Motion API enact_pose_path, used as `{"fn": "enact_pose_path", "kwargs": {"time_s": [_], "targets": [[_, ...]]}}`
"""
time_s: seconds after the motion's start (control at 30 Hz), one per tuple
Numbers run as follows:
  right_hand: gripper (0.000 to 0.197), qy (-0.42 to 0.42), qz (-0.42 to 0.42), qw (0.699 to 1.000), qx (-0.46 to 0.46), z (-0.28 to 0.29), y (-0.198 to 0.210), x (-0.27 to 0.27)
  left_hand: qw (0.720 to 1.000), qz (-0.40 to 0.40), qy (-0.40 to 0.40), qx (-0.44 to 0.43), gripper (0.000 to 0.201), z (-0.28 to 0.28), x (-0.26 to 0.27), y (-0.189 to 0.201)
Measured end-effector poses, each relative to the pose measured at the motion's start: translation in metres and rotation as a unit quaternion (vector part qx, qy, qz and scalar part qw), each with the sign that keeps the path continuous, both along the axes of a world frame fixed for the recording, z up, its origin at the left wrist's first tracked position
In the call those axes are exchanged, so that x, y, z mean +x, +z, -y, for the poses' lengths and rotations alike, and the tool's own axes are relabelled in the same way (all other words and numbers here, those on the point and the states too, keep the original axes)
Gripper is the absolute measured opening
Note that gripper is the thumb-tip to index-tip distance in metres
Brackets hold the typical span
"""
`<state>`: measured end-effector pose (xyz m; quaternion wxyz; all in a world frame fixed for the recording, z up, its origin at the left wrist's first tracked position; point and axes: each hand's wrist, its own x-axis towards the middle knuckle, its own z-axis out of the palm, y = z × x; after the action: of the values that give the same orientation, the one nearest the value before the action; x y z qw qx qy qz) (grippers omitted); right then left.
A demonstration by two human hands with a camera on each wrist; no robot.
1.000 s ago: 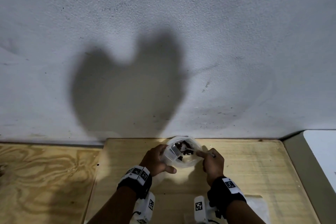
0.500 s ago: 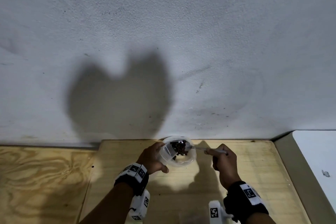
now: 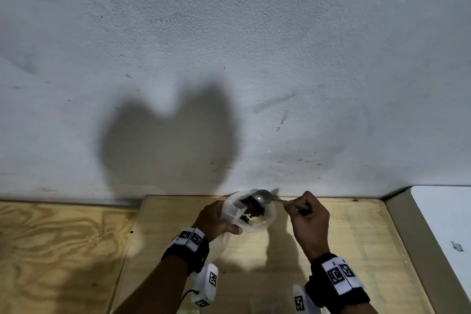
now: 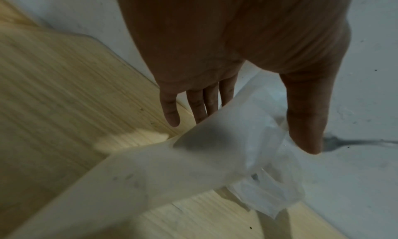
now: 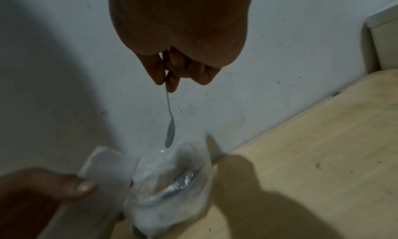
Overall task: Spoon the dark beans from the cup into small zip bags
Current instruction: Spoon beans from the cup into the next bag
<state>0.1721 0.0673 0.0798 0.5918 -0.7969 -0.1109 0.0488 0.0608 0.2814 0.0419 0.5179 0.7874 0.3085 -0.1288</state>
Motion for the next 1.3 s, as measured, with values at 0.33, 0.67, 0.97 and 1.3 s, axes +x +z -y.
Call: {"fn": "enact_pose_path", "kwargs": {"time_s": [0.33,0.67,0.97,1.3], "targets": [[0.032,0.065,0.147,0.954,-0.252,-0.006,-0.049,-0.018,1.0,-0.013,0.015,-0.023,0.063,-0.004,-0.003,-0.003],[0.021,0.07,0.138,0.96,-0.235,-0.011,-0.064,-0.029,0.998,-0.029,-0.048,-0.007,0.065,-0.003,-0.001,-0.001],[0.011,0.103,0.171,0.95,-0.239,-0.008,-0.07,-0.036,0.995,-0.038,-0.091,0.028,0.069,-0.007,-0.001,-0.006],[0.016,0.132,0.196,0.936,-0.259,-0.012,-0.07,-0.029,0.988,-0.041,-0.131,0.075,0.099,-0.007,-0.004,-0.01]]}}
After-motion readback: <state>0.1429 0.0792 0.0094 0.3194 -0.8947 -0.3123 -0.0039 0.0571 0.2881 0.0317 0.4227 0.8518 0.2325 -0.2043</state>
